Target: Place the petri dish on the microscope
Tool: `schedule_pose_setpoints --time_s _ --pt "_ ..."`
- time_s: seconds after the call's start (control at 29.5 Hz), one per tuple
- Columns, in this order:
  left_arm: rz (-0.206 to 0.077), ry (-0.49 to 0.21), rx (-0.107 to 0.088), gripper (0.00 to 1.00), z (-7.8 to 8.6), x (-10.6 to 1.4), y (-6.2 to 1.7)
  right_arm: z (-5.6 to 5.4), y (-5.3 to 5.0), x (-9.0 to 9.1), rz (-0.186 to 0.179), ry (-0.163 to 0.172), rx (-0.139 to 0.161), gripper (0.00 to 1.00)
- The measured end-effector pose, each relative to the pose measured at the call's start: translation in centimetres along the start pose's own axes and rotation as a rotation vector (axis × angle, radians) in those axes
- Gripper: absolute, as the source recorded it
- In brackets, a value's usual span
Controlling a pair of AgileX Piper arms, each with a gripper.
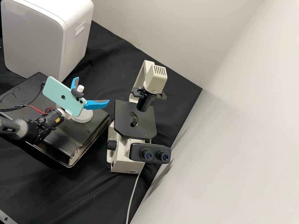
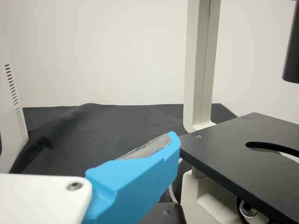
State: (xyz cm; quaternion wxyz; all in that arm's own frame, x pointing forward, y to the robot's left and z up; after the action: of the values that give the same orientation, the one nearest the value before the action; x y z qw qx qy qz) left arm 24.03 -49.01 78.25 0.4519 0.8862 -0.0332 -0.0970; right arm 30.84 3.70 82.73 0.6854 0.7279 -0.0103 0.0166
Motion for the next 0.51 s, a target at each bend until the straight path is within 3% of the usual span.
schedule_pose_setpoints --time_s 0.1,0.17,0.34,0.51 --pt "0.019 -0.053 -0.002 1.00 1.1 -1.6 -0.12 0.0 0.0 0.0 0.000 0.000 0.000 1.00" --pt "0.051 -0.097 -0.002 1.00 1.8 -3.0 -0.13 0.0 0.0 0.0 0.000 0.000 0.000 1.00" --pt "0.067 -0.192 -0.008 1.00 3.1 -5.6 -1.13 0.0 0.0 0.0 0.000 0.000 -0.003 1.00" --pt "0.005 -0.294 -0.005 1.00 4.6 -7.3 -2.54 0.0 0.0 0.0 0.000 0.000 -0.015 1.00"
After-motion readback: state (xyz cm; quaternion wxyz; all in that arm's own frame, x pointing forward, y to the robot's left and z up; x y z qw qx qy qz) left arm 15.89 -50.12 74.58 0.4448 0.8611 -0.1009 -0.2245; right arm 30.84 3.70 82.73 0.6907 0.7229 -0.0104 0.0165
